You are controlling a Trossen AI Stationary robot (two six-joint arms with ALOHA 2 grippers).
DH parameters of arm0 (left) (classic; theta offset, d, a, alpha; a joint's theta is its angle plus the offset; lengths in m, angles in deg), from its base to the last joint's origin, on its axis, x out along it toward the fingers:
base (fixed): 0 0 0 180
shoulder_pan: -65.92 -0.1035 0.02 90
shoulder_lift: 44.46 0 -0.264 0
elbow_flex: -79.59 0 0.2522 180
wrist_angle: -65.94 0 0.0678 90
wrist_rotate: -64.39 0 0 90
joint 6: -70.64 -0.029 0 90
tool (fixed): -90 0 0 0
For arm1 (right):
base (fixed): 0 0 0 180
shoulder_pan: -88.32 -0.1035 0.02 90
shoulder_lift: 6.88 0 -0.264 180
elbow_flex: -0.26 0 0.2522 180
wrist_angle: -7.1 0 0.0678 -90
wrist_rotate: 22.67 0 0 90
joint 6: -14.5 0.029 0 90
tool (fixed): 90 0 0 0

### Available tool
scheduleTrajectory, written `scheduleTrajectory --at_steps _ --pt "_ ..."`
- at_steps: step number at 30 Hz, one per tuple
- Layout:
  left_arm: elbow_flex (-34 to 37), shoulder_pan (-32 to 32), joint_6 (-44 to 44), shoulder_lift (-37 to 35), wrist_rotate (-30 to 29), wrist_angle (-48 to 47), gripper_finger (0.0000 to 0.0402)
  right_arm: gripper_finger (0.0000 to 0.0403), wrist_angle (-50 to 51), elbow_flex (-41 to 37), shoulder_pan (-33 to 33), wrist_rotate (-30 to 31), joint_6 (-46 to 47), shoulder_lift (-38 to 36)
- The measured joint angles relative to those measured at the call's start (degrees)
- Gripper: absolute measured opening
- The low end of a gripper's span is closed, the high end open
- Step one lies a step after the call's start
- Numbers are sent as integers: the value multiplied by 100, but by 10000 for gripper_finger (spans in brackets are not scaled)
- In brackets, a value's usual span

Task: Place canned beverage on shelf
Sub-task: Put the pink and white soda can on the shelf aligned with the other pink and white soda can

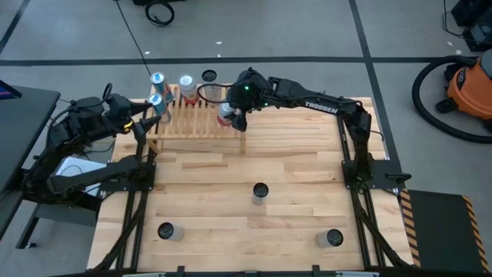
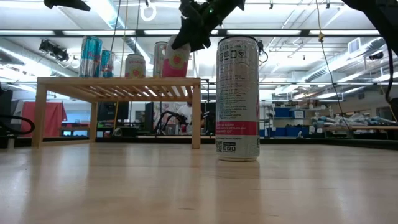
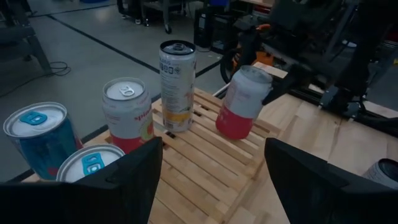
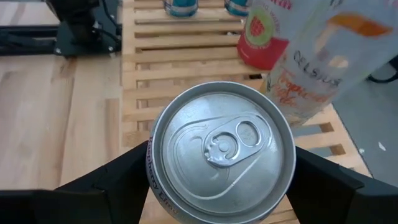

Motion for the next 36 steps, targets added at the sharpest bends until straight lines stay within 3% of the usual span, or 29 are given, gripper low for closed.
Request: scheduleTrajectory --at_steps 13,26,36 --pt "0 0 122 0 -2 -24 284 329 -145 36 10 -103 1 129" --pt "1 1 -33 0 -2 -28 284 382 -124 42 25 -195 -4 151" --pt "1 1 -45 0 294 1 284 390 -128 42 30 63 -5 -240"
